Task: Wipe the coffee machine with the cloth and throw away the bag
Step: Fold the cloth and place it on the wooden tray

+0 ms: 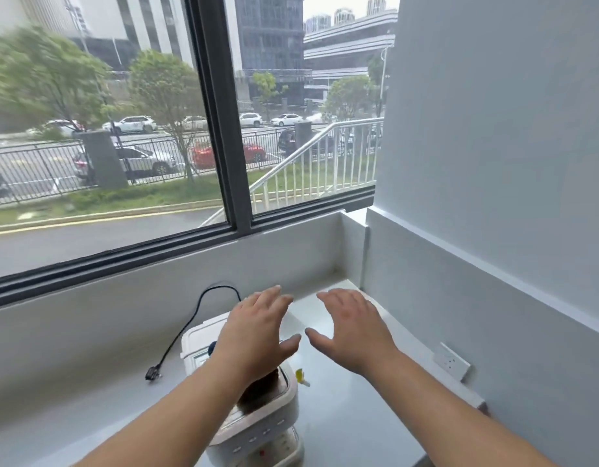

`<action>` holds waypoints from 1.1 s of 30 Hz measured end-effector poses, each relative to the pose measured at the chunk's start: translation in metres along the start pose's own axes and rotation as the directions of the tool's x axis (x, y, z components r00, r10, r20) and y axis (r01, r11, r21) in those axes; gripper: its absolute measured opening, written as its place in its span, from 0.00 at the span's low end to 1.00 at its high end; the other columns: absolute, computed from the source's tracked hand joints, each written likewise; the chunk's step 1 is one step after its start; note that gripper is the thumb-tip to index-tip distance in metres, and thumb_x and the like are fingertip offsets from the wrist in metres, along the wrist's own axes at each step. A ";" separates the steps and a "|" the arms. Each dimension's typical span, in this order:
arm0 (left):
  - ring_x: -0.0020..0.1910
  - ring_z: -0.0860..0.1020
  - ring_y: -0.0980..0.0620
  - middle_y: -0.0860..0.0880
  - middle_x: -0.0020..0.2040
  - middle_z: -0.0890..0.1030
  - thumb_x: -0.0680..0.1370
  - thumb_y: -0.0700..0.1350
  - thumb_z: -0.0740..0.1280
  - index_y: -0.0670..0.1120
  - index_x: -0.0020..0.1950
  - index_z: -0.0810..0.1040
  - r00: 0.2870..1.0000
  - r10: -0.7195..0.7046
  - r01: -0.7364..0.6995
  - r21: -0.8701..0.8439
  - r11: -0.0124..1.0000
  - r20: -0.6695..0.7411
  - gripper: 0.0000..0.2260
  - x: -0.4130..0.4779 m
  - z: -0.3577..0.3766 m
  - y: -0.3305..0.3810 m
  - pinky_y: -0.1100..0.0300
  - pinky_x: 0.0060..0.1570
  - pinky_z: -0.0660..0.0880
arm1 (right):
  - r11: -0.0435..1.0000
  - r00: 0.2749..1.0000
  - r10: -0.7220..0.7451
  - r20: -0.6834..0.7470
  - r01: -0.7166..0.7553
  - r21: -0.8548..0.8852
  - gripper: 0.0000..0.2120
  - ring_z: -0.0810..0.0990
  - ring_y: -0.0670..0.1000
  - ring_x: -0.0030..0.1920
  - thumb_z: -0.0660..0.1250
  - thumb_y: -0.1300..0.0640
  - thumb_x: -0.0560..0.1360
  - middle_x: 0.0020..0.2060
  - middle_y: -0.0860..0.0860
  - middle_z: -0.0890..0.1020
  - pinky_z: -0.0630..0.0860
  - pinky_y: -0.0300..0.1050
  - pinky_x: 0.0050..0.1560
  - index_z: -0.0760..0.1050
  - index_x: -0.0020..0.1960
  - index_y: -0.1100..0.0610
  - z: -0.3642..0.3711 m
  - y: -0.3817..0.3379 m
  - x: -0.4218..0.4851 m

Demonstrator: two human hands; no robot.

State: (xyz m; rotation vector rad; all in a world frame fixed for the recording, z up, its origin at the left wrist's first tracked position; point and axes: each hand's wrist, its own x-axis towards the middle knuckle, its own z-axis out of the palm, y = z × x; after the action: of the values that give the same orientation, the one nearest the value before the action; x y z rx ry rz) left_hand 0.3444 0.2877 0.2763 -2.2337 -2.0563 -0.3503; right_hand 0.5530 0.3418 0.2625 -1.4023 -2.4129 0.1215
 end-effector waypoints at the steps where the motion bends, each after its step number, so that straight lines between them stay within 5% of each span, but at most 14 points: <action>1: 0.80 0.64 0.48 0.51 0.84 0.63 0.76 0.68 0.63 0.57 0.81 0.64 1.000 -0.021 0.021 0.005 1.000 0.002 0.35 -0.007 -0.003 -0.012 0.52 0.78 0.62 | 1.000 1.000 -0.023 0.002 0.023 0.000 0.39 0.65 0.53 0.76 0.56 0.29 0.74 0.74 0.49 0.72 0.63 0.52 0.75 0.67 0.78 0.49 0.003 -0.013 0.003; 8: 0.76 0.69 0.50 0.54 0.79 0.70 0.74 0.69 0.60 0.57 0.78 0.68 0.990 -0.130 0.128 0.042 0.991 0.053 0.34 -0.052 -0.007 -0.073 0.54 0.74 0.67 | 0.988 0.988 -0.154 0.028 0.155 -0.007 0.38 0.68 0.53 0.72 0.56 0.29 0.73 0.71 0.48 0.74 0.66 0.51 0.73 0.68 0.76 0.49 0.027 -0.087 0.016; 13: 0.61 0.78 0.49 0.55 0.60 0.82 0.74 0.68 0.59 0.56 0.64 0.76 0.963 -0.211 0.196 0.100 0.975 0.169 0.25 -0.072 0.001 -0.100 0.52 0.55 0.76 | 0.980 0.976 -0.192 0.107 0.196 -0.031 0.35 0.73 0.54 0.65 0.56 0.29 0.72 0.64 0.47 0.77 0.71 0.52 0.66 0.70 0.72 0.48 0.044 -0.117 0.016; 17: 0.56 0.80 0.49 0.54 0.55 0.82 0.76 0.64 0.61 0.54 0.60 0.77 0.955 -0.216 0.207 0.065 0.976 0.205 0.19 -0.079 0.010 -0.111 0.54 0.43 0.70 | 0.971 0.961 -0.193 0.197 0.216 -0.103 0.28 0.76 0.54 0.58 0.56 0.30 0.73 0.56 0.48 0.80 0.73 0.52 0.58 0.74 0.63 0.48 0.057 -0.133 0.014; 25: 0.51 0.80 0.46 0.51 0.50 0.82 0.79 0.55 0.59 0.55 0.47 0.70 0.968 -0.180 0.197 -0.085 0.977 0.173 0.05 -0.074 0.007 -0.120 0.53 0.40 0.69 | 0.977 0.966 -0.155 0.205 0.181 -0.114 0.23 0.78 0.54 0.54 0.57 0.32 0.73 0.52 0.47 0.80 0.74 0.51 0.50 0.72 0.58 0.48 0.072 -0.149 0.018; 33: 0.49 0.78 0.48 0.54 0.49 0.81 0.82 0.53 0.59 0.52 0.49 0.72 0.987 -0.156 0.145 -0.250 0.957 -0.025 0.07 -0.067 -0.010 -0.134 0.51 0.45 0.75 | 0.989 0.986 -0.107 0.131 0.119 -0.090 0.24 0.77 0.54 0.54 0.57 0.34 0.73 0.52 0.46 0.79 0.75 0.50 0.52 0.73 0.60 0.48 0.064 -0.167 0.029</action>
State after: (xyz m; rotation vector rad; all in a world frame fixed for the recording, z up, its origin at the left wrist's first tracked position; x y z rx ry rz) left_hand 0.2057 0.2327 0.2589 -2.1761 -2.2780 -0.6984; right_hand 0.3799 0.2876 0.2503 -1.3309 -2.6284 0.0666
